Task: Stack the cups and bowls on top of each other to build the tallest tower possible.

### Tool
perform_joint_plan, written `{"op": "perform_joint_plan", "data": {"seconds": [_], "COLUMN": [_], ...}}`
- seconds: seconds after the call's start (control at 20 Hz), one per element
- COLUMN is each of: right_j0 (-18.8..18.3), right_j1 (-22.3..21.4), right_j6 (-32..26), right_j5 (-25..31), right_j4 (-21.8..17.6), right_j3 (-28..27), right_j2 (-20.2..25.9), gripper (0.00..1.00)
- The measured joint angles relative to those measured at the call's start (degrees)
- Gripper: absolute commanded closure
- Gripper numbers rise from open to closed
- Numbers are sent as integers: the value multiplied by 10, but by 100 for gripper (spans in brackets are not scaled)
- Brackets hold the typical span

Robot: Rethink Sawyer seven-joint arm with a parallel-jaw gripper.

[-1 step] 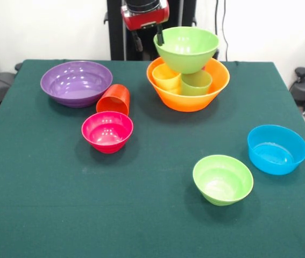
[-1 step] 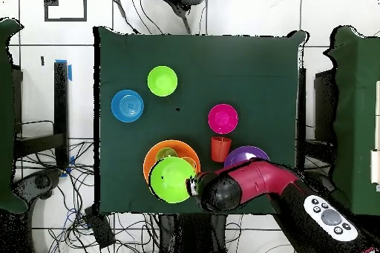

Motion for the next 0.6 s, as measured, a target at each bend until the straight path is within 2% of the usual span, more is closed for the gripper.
{"op": "perform_joint_plan", "data": {"seconds": [0.25, 0.4, 0.45, 0.6], "right_j0": [-12, -65, -104, -176], "right_j1": [-35, -86, -117, -169], "right_j6": [0, 0, -1, -6], "right_j5": [0, 0, 0, 1], "right_j4": [2, 41, 72, 123], "right_j3": [11, 38, 54, 76], "right_j2": [9, 44, 70, 114], "gripper": [0, 0, 0, 0]}}
